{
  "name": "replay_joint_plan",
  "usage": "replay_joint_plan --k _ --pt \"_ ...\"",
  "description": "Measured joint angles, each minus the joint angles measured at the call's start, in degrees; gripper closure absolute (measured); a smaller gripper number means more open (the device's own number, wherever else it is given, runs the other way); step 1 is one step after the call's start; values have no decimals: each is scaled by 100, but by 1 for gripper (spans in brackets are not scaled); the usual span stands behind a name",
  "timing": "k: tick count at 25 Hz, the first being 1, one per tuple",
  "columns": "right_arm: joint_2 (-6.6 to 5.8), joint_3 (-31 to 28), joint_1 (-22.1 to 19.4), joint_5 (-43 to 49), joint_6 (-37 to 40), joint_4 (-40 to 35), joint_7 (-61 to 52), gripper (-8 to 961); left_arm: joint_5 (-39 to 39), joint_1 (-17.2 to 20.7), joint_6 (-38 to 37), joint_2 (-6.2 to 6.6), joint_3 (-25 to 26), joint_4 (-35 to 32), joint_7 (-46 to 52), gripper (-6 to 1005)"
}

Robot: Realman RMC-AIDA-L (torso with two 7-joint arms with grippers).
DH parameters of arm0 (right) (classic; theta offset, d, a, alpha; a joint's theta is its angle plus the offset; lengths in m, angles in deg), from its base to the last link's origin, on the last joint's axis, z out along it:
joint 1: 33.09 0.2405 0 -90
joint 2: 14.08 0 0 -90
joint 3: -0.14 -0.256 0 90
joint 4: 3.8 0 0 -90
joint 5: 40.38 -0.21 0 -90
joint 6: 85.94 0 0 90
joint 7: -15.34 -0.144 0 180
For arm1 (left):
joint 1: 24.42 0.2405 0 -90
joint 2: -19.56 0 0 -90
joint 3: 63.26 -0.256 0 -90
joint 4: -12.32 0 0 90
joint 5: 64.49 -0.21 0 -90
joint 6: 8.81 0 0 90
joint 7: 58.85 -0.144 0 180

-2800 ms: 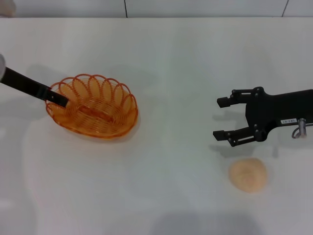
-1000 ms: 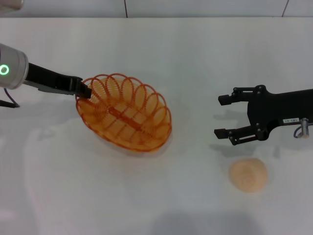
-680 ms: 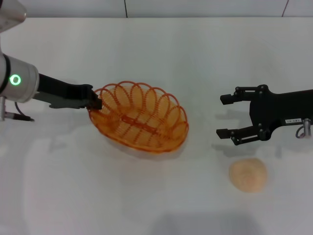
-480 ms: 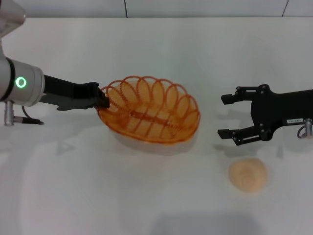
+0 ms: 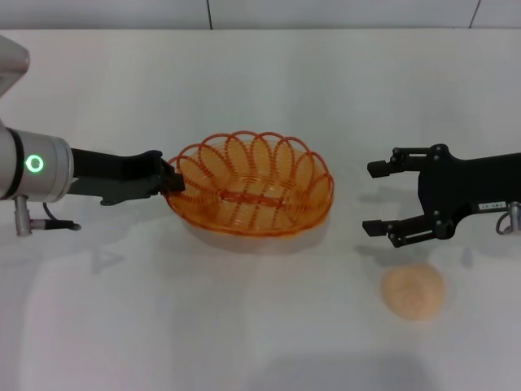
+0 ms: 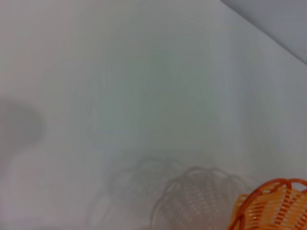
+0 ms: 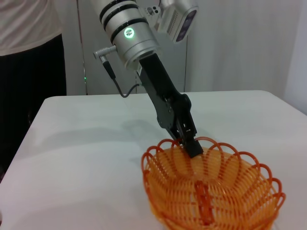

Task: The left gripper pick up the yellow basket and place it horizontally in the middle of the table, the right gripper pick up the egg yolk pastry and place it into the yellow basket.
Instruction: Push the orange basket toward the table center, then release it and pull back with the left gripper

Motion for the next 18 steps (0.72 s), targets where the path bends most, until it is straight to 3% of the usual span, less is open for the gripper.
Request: replay_joint_plan --k 12,18 --pt "10 7 0 -56 -31 1 14 112 14 -22 46 22 -6 195 -5 912" --pt "12 5 -3 -56 -37 1 17 112 98 -48 61 58 25 218 -18 853"
